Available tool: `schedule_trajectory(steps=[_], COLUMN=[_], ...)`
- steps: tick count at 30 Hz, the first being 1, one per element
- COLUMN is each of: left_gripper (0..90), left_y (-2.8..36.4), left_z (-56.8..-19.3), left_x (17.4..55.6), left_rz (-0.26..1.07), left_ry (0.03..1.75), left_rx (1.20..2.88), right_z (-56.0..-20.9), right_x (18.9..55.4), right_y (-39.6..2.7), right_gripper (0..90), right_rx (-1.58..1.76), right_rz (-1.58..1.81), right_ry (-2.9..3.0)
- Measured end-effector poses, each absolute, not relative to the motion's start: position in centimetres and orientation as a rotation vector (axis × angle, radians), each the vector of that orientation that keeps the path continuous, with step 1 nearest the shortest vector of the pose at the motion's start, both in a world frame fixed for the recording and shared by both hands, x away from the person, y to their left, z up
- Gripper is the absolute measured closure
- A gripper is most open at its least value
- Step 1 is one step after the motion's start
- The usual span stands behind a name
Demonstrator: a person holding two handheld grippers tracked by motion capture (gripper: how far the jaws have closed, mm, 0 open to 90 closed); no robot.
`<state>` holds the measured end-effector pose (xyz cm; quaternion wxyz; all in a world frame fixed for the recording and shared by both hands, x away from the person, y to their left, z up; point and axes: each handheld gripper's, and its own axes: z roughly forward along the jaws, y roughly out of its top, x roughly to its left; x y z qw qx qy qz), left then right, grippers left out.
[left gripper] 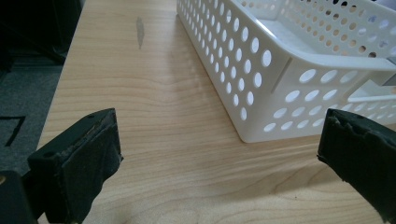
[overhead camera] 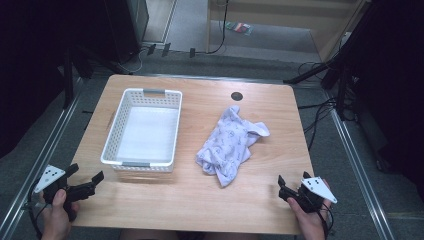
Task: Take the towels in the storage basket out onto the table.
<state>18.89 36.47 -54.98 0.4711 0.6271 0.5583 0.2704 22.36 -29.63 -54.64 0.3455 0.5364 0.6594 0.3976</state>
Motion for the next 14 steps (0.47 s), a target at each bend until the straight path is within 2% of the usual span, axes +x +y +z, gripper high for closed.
schedule_trajectory(steps=[14], left_gripper=[0.0], left_y=[36.46], left_z=[-55.10], left_x=[18.89], left_rz=[0.649], left_ry=[1.347], left_rx=[1.528], right_z=[-54.63], right_x=[22.32], right_y=[-29.59], right_gripper=[13.0], right_rx=[1.384], right_rz=[1.029], right_ry=[1.722])
